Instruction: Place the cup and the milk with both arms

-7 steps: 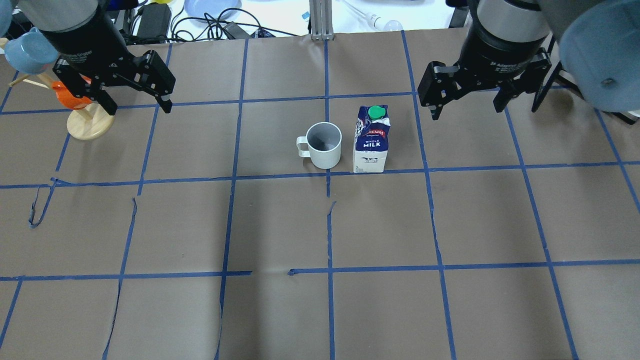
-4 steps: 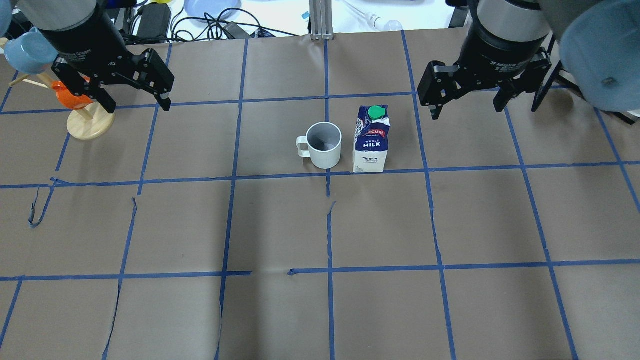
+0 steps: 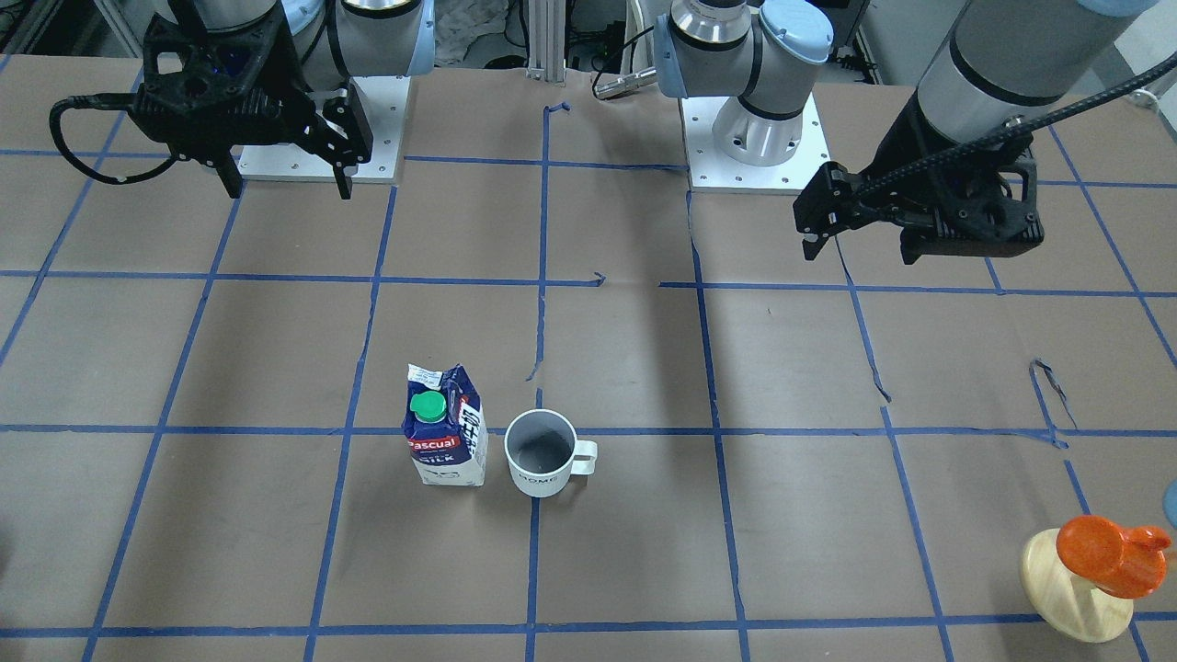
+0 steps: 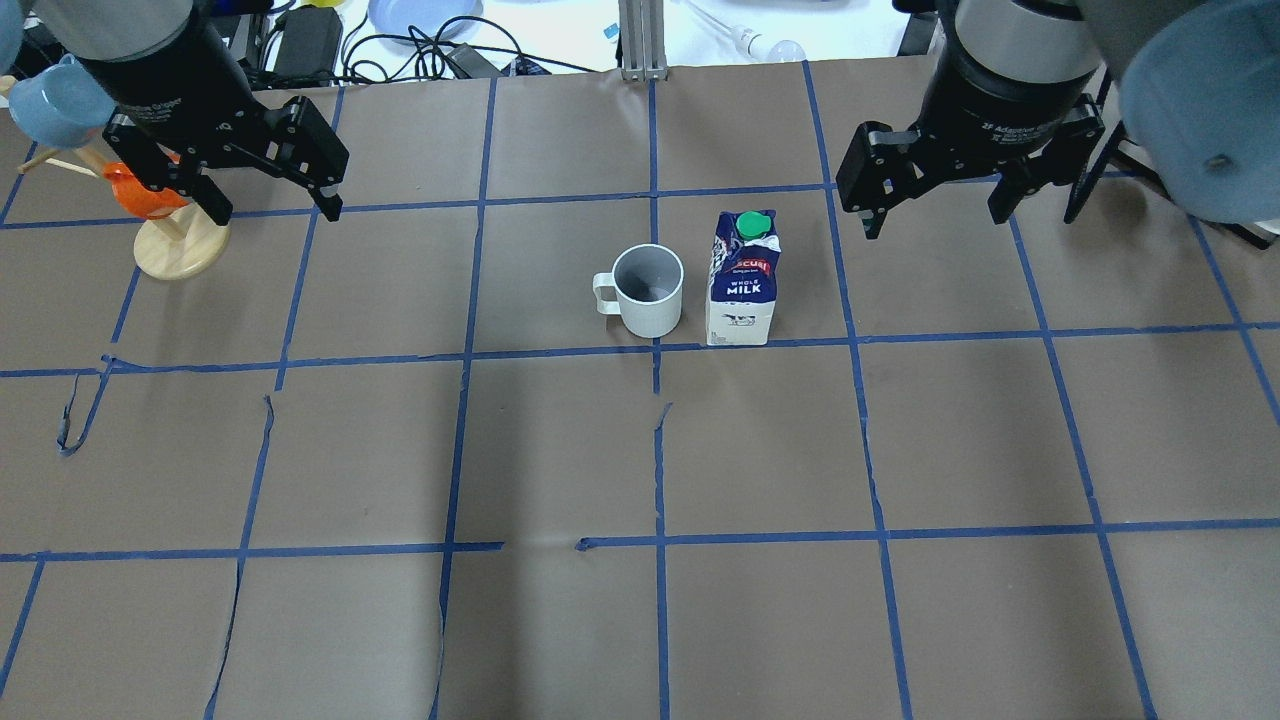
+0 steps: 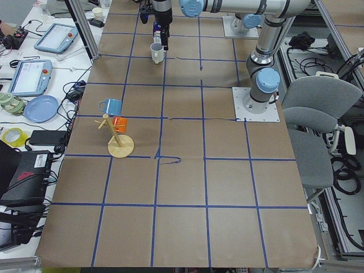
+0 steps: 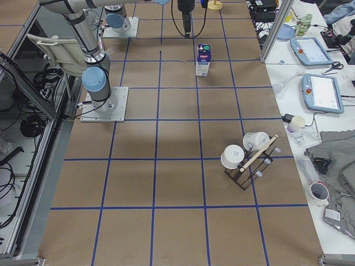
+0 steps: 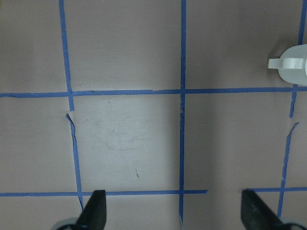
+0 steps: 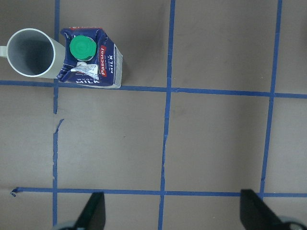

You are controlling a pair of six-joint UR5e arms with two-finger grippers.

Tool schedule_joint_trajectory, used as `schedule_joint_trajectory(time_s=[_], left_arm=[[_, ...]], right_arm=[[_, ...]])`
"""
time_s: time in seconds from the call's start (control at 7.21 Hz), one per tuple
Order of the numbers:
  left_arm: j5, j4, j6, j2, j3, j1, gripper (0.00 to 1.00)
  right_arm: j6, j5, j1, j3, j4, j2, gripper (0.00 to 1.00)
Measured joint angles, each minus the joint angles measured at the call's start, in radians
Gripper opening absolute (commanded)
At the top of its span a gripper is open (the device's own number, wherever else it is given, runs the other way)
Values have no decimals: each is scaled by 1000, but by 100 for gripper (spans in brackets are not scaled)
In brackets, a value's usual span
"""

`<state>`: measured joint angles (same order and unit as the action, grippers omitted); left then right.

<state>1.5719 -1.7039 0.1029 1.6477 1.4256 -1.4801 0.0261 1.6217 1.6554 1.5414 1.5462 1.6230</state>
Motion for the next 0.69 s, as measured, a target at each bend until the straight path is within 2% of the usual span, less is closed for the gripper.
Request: schedule_joint_trajectory(time_s=[0.42, 0.69], left_arm=[[1, 1, 2, 2, 0, 0, 100], [1, 1, 4, 2, 0, 0, 100]], right_arm=[[0, -13, -3, 0, 6, -2, 100], [-1, -63, -9, 0, 23, -6, 100]])
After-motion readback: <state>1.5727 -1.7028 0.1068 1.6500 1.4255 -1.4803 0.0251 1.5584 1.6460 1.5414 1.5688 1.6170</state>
